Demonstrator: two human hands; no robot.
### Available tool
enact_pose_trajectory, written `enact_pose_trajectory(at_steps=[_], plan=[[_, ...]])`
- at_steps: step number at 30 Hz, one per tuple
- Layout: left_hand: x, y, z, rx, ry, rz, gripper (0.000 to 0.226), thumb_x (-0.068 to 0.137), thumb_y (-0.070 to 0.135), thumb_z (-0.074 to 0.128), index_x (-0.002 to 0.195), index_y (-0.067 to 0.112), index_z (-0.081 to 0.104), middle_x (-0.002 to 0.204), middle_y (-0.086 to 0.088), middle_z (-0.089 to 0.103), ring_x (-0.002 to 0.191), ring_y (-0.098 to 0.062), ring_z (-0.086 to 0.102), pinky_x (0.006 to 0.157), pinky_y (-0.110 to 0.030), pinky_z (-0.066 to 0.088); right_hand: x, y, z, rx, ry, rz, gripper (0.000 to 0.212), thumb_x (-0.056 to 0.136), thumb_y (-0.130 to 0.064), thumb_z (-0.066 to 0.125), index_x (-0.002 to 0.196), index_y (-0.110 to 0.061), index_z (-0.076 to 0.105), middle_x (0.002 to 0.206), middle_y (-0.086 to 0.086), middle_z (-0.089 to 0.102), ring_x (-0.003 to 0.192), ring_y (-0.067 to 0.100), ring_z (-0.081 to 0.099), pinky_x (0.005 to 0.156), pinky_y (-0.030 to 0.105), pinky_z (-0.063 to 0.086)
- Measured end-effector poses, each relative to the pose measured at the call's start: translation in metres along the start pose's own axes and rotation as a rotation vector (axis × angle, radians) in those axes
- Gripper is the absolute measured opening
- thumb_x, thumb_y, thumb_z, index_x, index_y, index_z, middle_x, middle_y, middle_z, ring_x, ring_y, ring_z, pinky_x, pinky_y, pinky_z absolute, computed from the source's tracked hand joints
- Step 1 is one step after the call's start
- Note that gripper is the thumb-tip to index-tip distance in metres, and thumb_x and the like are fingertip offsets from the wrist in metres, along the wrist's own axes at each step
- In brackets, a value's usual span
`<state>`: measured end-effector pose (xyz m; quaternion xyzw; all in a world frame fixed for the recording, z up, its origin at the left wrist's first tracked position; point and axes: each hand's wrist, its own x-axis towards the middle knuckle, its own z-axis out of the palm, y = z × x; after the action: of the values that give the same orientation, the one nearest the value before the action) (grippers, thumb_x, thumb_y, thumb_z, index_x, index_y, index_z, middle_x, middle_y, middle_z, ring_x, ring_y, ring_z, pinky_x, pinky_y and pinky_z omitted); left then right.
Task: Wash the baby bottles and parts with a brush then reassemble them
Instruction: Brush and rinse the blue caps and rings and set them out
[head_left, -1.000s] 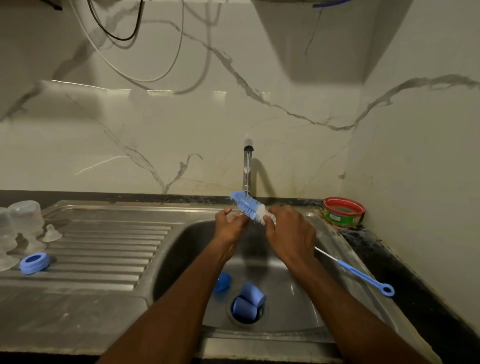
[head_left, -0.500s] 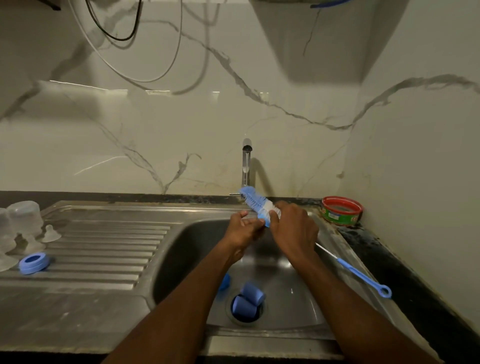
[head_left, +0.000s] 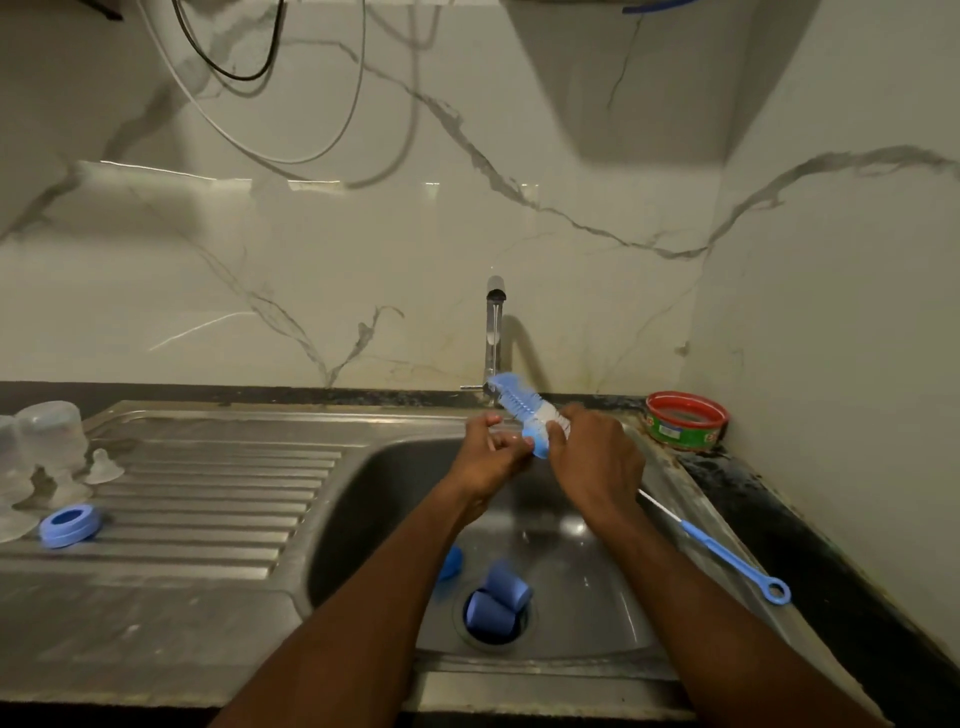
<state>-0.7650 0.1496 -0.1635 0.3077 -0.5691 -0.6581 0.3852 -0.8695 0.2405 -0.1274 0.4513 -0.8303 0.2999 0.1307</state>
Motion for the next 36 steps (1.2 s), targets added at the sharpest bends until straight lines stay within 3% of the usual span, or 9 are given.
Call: enact_pose_trajectory(at_steps=[5,11,18,20,23,28,31,33,36], plan=[[0.007,0.0,-0.012,-0.031,0.259,0.044,0.052,0.1,0.01,0.061,0.138,0.024,0.029,0.117,-0.015,0.063,0.097,-0.02,0.068,0.074,-0.031,0.059,-0.007,0.006,0.004,-0.008,-0.057,-0.041,0.034,0.099,-0.045,0.055,0.127,-0.028,0.061,0.118,0.002,0.069,0.106,0.026,0.066,0.072,0.033,0.043],[0.002,-0.001,0.0,0.002,0.006,-0.009,0.066,0.095,0.005,0.067,0.143,0.019,0.024,0.114,-0.013,0.066,0.104,-0.024,0.069,0.086,-0.034,0.06,0.0,0.004,0.004,-0.002,-0.018,0.028,0.034,0.101,-0.045,0.053,0.128,-0.027,0.062,0.119,0.002,0.069,0.103,0.025,0.066,0.071,0.032,0.042],[0.014,-0.003,-0.017,-0.108,0.399,-0.028,0.064,0.096,0.011,0.067,0.15,0.018,0.032,0.12,-0.02,0.065,0.1,-0.027,0.069,0.086,-0.041,0.06,-0.011,0.001,0.006,0.011,-0.066,-0.077,0.032,0.099,-0.045,0.055,0.125,-0.027,0.062,0.116,0.002,0.069,0.104,0.026,0.066,0.074,0.034,0.045],[0.011,-0.002,-0.018,-0.071,0.256,-0.038,0.057,0.094,0.009,0.068,0.145,0.011,0.043,0.117,-0.019,0.068,0.102,-0.03,0.07,0.092,-0.045,0.059,-0.011,-0.005,0.008,0.025,-0.066,-0.11,0.032,0.1,-0.044,0.054,0.125,-0.027,0.062,0.116,0.003,0.069,0.104,0.026,0.066,0.075,0.034,0.047],[-0.002,-0.001,-0.004,-0.068,0.059,-0.028,0.022,0.093,0.002,0.066,0.111,0.014,0.059,0.107,-0.015,0.071,0.104,-0.032,0.071,0.089,-0.04,0.061,-0.008,-0.008,0.009,0.019,-0.053,-0.063,0.035,0.101,-0.046,0.053,0.129,-0.026,0.061,0.119,0.003,0.068,0.104,0.024,0.065,0.07,0.031,0.04],[0.007,-0.002,-0.001,-0.092,0.171,0.006,0.067,0.095,0.006,0.068,0.147,0.015,0.027,0.106,-0.009,0.062,0.1,-0.024,0.068,0.073,-0.029,0.058,-0.007,-0.002,0.004,-0.062,-0.017,0.028,0.036,0.097,-0.041,0.063,0.128,-0.025,0.059,0.119,0.003,0.066,0.102,0.022,0.066,0.066,0.03,0.038],[0.015,-0.004,-0.013,-0.039,0.32,0.032,0.066,0.096,0.009,0.067,0.148,0.018,0.028,0.104,-0.008,0.06,0.093,-0.021,0.067,0.071,-0.03,0.059,-0.006,0.005,0.007,-0.056,-0.067,0.006,0.032,0.097,-0.043,0.061,0.124,-0.026,0.06,0.116,0.003,0.068,0.102,0.024,0.066,0.07,0.032,0.045],[0.019,-0.005,-0.021,-0.057,0.393,0.003,0.068,0.094,0.01,0.07,0.149,0.02,0.03,0.113,-0.014,0.062,0.095,-0.022,0.067,0.083,-0.039,0.061,-0.009,0.004,0.011,-0.035,-0.094,-0.052,0.032,0.098,-0.044,0.058,0.125,-0.026,0.061,0.117,0.003,0.068,0.103,0.024,0.066,0.072,0.033,0.045],[0.022,-0.008,-0.024,-0.009,0.355,0.009,0.068,0.093,0.01,0.071,0.149,0.016,0.031,0.112,-0.011,0.062,0.096,-0.019,0.067,0.082,-0.034,0.059,-0.01,-0.002,0.014,-0.012,-0.073,-0.106,0.03,0.1,-0.041,0.056,0.126,-0.026,0.06,0.118,0.003,0.066,0.104,0.025,0.065,0.071,0.033,0.039]])
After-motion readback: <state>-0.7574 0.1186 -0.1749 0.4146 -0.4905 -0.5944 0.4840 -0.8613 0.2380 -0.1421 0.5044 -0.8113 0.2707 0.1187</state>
